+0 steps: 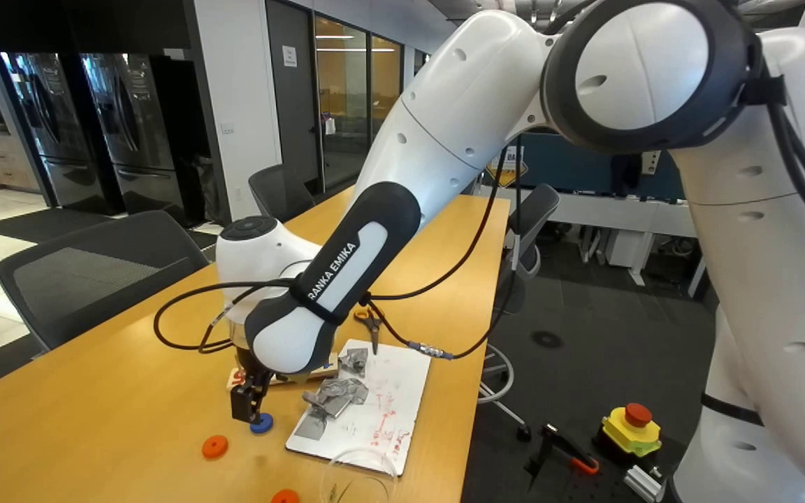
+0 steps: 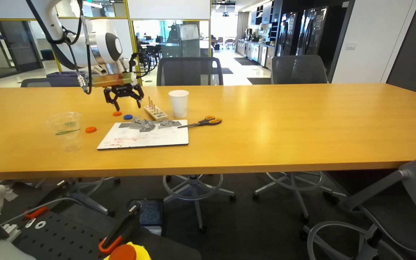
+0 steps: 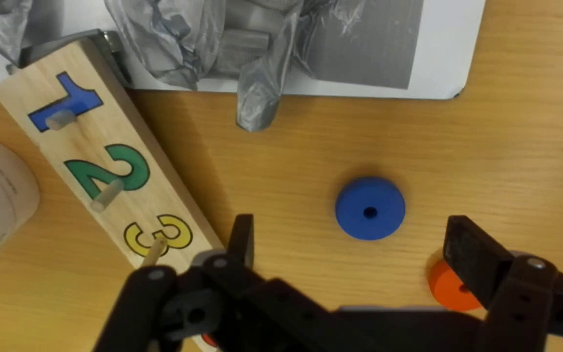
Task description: Put the orange objects in the white cup and the blue objects in the glass cup
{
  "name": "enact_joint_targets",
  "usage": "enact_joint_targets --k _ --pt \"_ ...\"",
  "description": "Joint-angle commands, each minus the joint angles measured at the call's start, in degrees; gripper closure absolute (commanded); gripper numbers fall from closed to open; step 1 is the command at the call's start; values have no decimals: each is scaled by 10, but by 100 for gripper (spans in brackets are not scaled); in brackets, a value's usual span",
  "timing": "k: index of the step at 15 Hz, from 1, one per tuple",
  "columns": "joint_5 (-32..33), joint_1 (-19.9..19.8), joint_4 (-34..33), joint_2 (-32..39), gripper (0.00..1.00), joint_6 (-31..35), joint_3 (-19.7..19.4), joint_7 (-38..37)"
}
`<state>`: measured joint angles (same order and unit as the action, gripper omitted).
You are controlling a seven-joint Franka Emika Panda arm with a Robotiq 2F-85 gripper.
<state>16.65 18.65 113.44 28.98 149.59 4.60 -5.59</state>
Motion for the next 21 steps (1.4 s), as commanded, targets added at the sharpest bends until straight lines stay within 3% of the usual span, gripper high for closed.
enact_joint_targets --k 1,9,21 --pt "-11 -8 -59 41 0 -42 12 40" --pt "-34 -23 -120 86 0 -90 31 92" --pt "-68 -39 -137 100 0 -110 49 126"
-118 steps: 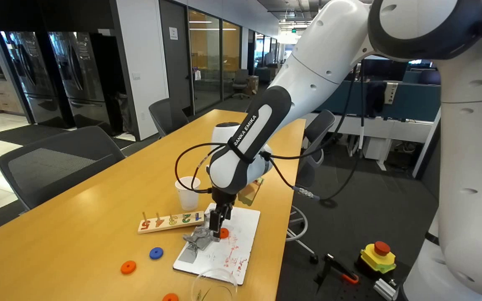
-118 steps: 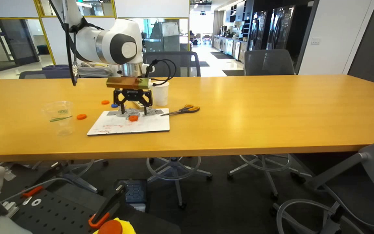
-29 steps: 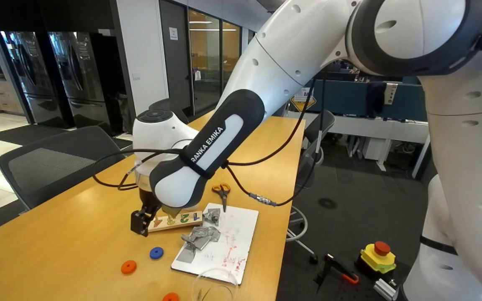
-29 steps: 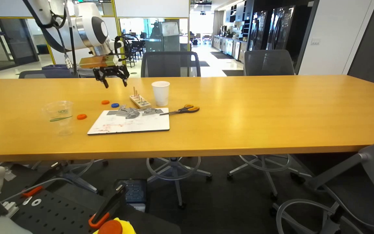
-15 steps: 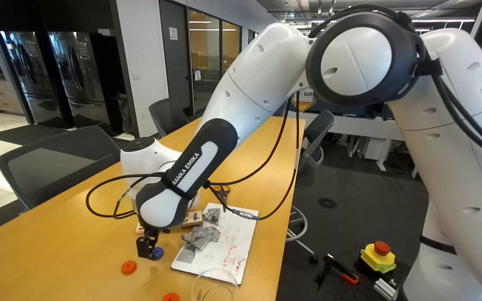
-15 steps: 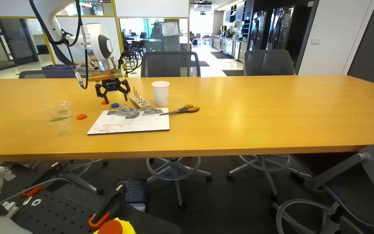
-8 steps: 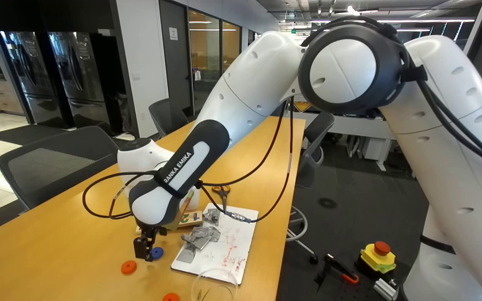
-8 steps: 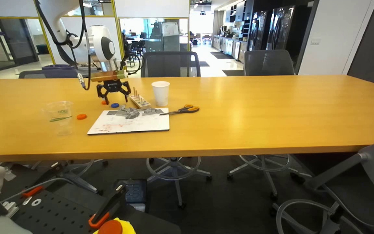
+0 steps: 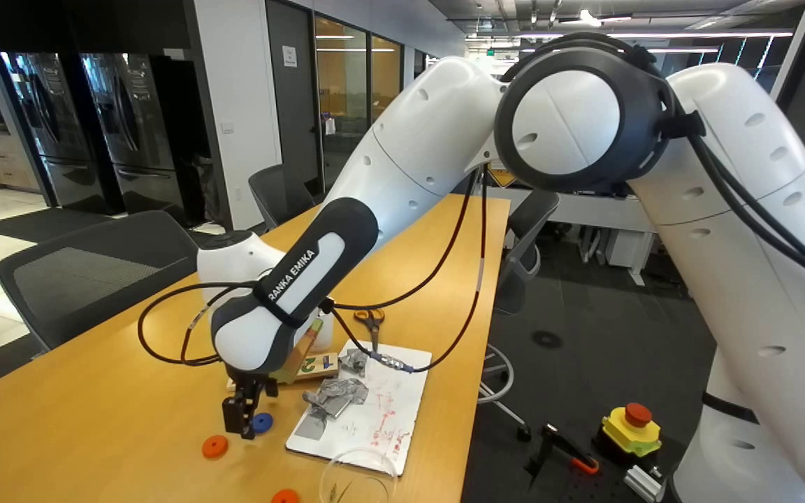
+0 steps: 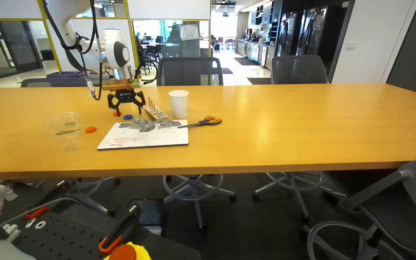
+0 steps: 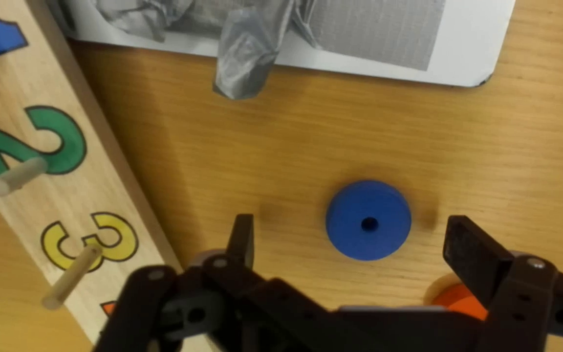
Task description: Put the orange objects in the white cup and the blue objects in the glass cup
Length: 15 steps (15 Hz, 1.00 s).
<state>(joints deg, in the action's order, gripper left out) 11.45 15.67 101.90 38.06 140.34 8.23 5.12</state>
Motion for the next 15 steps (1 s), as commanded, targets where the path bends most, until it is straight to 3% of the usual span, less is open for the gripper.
enact_joint_targets --k 1,4,5,6,13,15 --pt "-16 -10 -21 10 0 -18 13 19" --pt "-20 -10 -22 13 0 -17 14 22" --pt "-21 -10 -22 13 25 -16 14 22" --pt "-21 -9 -22 13 25 -16 14 21" --pt "-16 1 -19 2 80 -18 4 -5" --pt "-14 4 -8 -10 79 -20 0 -19"
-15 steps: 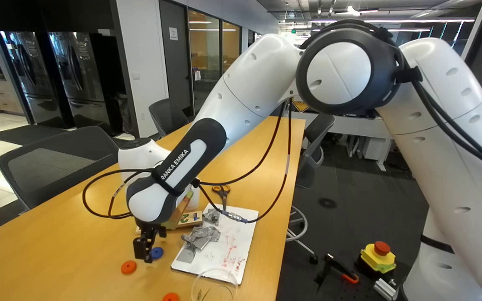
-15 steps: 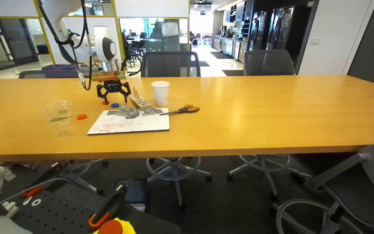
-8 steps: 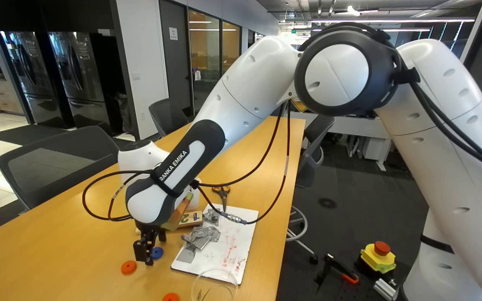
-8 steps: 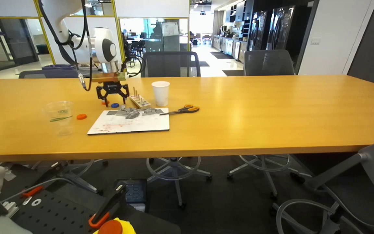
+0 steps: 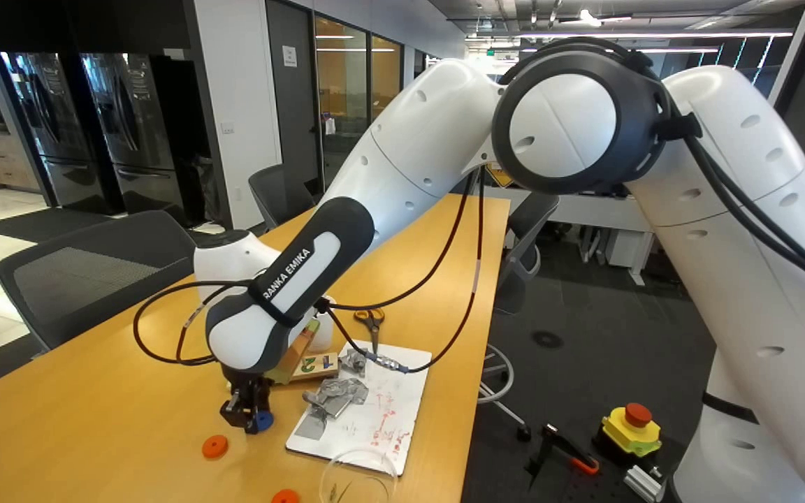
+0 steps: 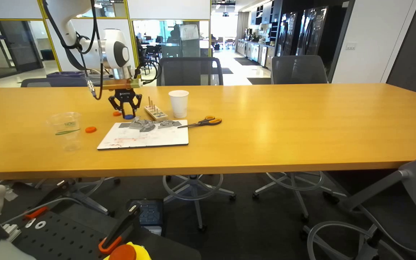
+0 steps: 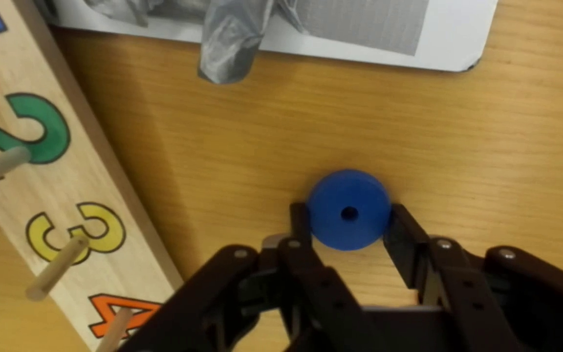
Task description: Put the orange objects in the white cup and the blue objects in the glass cup
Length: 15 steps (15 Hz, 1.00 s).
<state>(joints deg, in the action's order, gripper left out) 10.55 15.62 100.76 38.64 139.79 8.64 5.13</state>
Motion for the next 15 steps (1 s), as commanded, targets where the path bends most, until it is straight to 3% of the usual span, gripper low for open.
enact_joint_targets --k 1,8,15 --pt "-5 5 11 -25 79 -16 -6 -28" --pt "-17 -11 140 -177 79 -37 9 -34" --pt "-119 -25 294 -362 79 -102 52 14"
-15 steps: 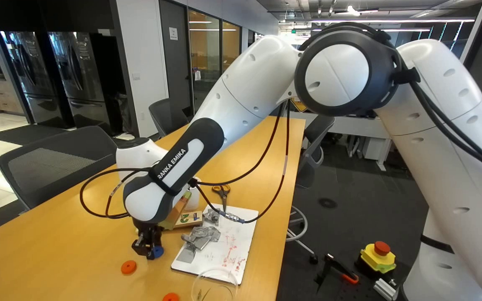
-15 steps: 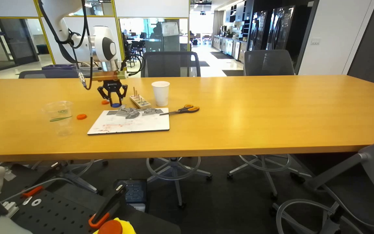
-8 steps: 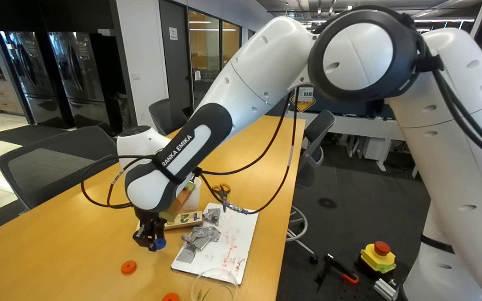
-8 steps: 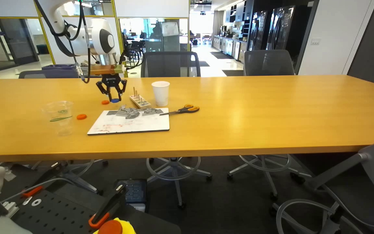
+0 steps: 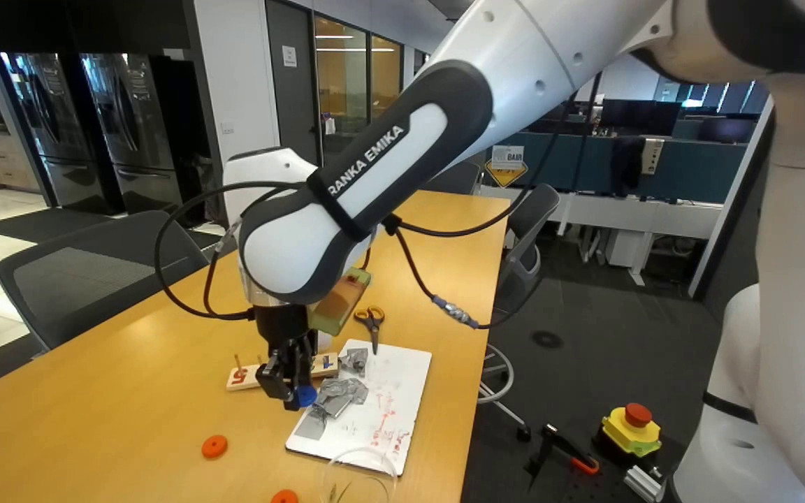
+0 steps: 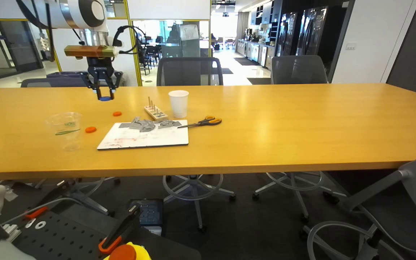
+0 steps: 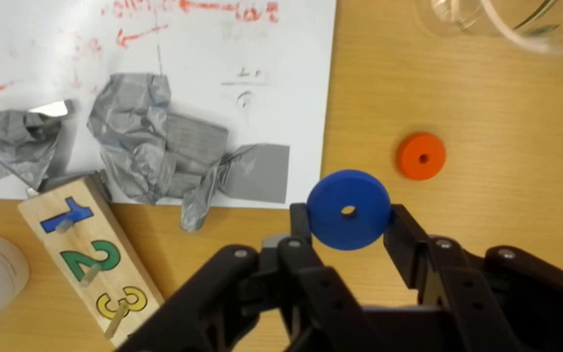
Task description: Put the orange objects in the white cup and the blue objects in the glass cup
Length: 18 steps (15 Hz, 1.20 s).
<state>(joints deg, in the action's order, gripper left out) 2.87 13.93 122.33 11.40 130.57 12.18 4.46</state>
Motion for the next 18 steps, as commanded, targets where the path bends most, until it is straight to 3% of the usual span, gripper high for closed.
enact_joint_targets --k 1,8,18 --pt "-57 -5 97 -109 79 -11 19 27" --pt "-151 16 190 -185 79 -8 27 100" --pt "-204 35 219 -183 79 13 29 126"
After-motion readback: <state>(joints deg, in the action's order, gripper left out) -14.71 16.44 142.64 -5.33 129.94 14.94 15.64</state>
